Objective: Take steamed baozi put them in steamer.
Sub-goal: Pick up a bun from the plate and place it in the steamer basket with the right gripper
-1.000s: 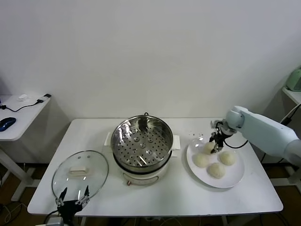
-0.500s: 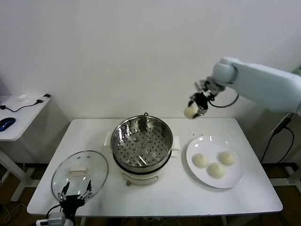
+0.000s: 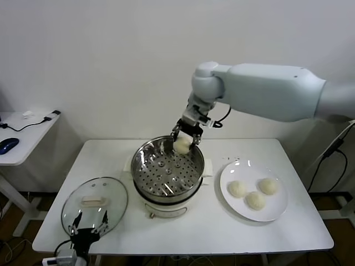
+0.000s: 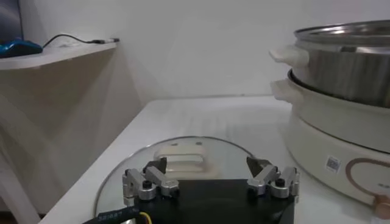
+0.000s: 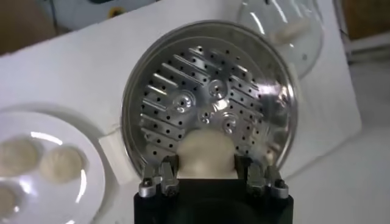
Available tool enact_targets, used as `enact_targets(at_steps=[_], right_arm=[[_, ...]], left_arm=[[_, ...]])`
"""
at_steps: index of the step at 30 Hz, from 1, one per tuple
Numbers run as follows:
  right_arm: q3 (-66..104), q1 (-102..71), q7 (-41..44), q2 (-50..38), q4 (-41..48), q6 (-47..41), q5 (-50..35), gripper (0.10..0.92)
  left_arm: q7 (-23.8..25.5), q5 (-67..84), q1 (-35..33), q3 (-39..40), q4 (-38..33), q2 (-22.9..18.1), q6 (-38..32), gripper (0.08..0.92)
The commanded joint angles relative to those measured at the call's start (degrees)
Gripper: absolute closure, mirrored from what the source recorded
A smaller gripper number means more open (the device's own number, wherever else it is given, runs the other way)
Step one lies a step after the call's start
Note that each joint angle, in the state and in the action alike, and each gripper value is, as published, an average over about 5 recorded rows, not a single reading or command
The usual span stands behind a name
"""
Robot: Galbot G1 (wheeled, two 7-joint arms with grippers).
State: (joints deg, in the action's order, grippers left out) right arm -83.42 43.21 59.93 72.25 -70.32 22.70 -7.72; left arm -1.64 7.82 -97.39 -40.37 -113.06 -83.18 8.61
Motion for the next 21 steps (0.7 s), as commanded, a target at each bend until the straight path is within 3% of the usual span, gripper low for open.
enact_targets(at_steps=[1,11,21], right_arm=[[4.37,-11.73,-2.13,5.2,11.34,10.59,15.38,0.406],[10.31,-18.96,-3.6,10.57,25.23,15.34,21.48,0.406],[12.39,-20.81,-4.83,14.46,32.67,17.26,19.87,0.406]], left_arm=[[-0.06,-0.02,-0.12,0.04,-0.05,0.06,-0.07,0.177],[-0.21,-0.2,-0.31,-0.17,0.07,0.01,-0.11,0.177],[-0.34,-0.11,0.11,-0.11,0.56,-0.02,-0.03,0.177]])
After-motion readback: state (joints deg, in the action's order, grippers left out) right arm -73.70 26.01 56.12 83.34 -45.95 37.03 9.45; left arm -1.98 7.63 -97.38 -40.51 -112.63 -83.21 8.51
